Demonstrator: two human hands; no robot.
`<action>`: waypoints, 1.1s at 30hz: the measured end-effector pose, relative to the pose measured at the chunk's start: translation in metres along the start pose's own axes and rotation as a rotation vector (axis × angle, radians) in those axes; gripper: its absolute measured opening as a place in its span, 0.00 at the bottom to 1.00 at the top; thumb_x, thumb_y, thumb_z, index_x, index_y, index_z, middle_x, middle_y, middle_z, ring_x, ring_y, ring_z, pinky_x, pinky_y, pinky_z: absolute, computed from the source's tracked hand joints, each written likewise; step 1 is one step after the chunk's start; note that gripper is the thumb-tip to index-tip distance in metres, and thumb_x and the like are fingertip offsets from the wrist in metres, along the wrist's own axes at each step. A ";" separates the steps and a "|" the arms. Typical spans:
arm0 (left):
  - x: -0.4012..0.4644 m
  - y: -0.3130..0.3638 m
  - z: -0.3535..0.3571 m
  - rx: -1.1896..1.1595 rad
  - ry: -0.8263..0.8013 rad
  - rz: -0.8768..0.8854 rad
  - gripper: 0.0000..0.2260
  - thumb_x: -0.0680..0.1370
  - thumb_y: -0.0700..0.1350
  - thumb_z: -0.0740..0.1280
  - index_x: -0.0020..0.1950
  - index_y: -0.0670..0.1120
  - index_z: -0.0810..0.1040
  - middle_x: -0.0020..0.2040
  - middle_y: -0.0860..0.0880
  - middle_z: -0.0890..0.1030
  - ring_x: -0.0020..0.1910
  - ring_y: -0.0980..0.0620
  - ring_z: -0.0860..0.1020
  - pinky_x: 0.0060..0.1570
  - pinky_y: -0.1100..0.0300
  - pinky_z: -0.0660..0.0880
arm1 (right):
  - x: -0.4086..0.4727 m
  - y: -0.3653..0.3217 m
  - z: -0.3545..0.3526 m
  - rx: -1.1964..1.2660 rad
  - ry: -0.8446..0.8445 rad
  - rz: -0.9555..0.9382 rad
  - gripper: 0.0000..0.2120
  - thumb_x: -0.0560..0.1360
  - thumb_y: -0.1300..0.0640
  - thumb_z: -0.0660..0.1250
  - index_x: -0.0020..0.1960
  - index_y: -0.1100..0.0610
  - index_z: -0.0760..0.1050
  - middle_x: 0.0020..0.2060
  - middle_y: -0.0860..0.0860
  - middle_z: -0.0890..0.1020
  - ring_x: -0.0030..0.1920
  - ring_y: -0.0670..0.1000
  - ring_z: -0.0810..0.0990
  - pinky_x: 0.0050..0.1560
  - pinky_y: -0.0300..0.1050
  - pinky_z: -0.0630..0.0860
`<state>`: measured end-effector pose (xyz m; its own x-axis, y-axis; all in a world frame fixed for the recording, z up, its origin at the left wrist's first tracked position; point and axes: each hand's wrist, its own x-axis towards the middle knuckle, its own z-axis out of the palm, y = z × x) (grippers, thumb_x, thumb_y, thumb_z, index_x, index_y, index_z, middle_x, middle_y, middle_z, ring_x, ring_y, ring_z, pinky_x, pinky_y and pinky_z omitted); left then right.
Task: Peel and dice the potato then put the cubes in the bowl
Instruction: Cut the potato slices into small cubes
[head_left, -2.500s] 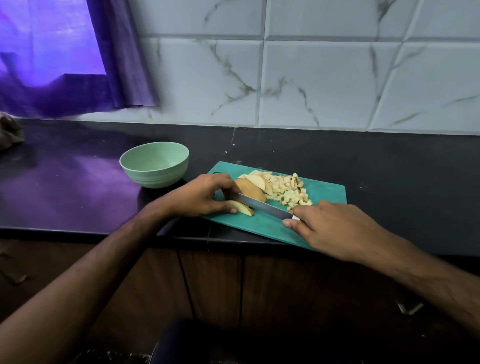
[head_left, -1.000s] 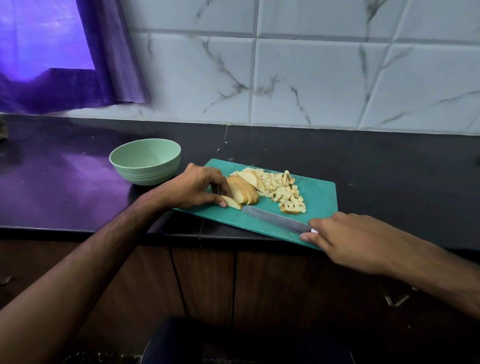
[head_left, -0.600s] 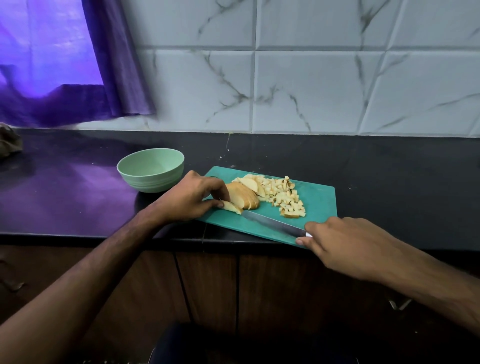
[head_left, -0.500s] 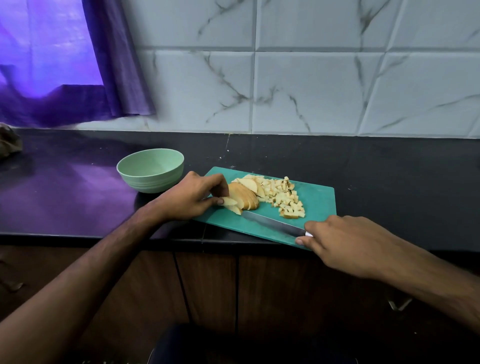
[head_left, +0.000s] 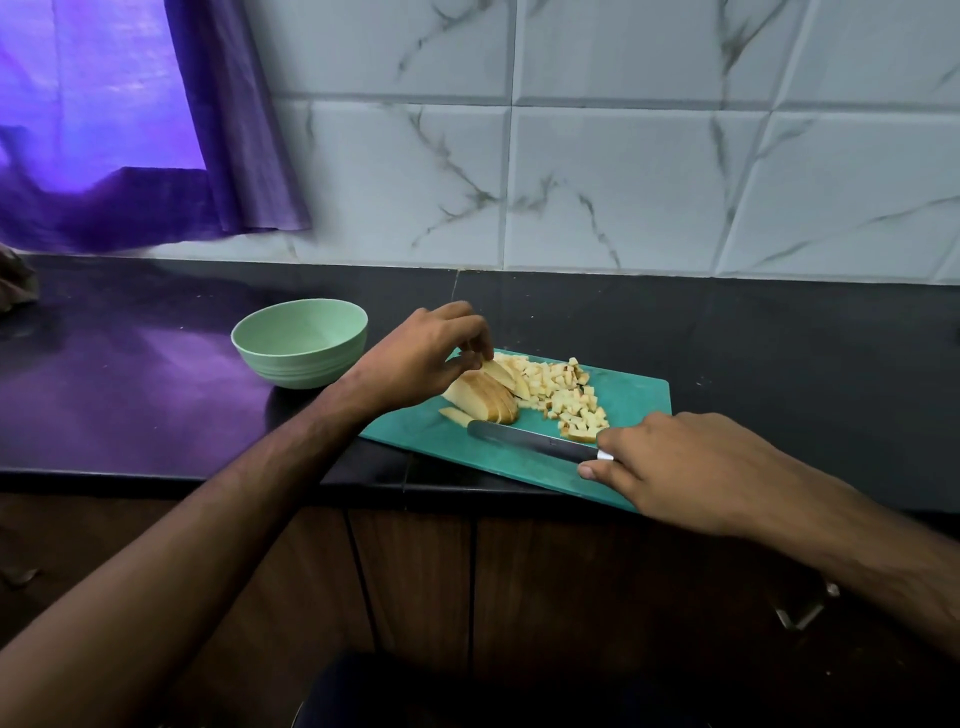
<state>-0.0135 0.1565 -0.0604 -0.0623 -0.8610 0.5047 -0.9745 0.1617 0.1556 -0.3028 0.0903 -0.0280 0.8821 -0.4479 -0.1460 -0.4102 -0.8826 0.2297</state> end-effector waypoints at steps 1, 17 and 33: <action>0.001 -0.001 0.002 0.012 -0.010 -0.005 0.07 0.77 0.40 0.74 0.53 0.48 0.81 0.51 0.55 0.77 0.47 0.58 0.79 0.51 0.58 0.76 | 0.001 0.000 0.000 0.001 0.010 0.003 0.18 0.84 0.36 0.47 0.50 0.46 0.66 0.37 0.45 0.72 0.35 0.43 0.70 0.32 0.39 0.63; -0.052 -0.018 0.004 -0.240 -0.216 -0.085 0.05 0.76 0.47 0.76 0.50 0.52 0.82 0.48 0.56 0.82 0.50 0.52 0.81 0.54 0.52 0.77 | 0.019 -0.005 0.008 0.042 0.070 0.014 0.18 0.83 0.35 0.47 0.55 0.45 0.69 0.37 0.43 0.71 0.36 0.43 0.71 0.34 0.39 0.68; -0.038 -0.013 0.002 -0.228 -0.317 -0.069 0.07 0.78 0.44 0.75 0.55 0.45 0.82 0.50 0.54 0.79 0.48 0.62 0.75 0.46 0.75 0.66 | 0.024 -0.011 0.009 0.014 0.074 0.022 0.19 0.83 0.35 0.46 0.54 0.46 0.68 0.37 0.44 0.70 0.36 0.43 0.70 0.33 0.40 0.65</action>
<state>0.0012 0.1859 -0.0837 -0.0966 -0.9740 0.2051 -0.9079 0.1707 0.3828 -0.2798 0.0878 -0.0429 0.8871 -0.4563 -0.0694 -0.4328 -0.8746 0.2185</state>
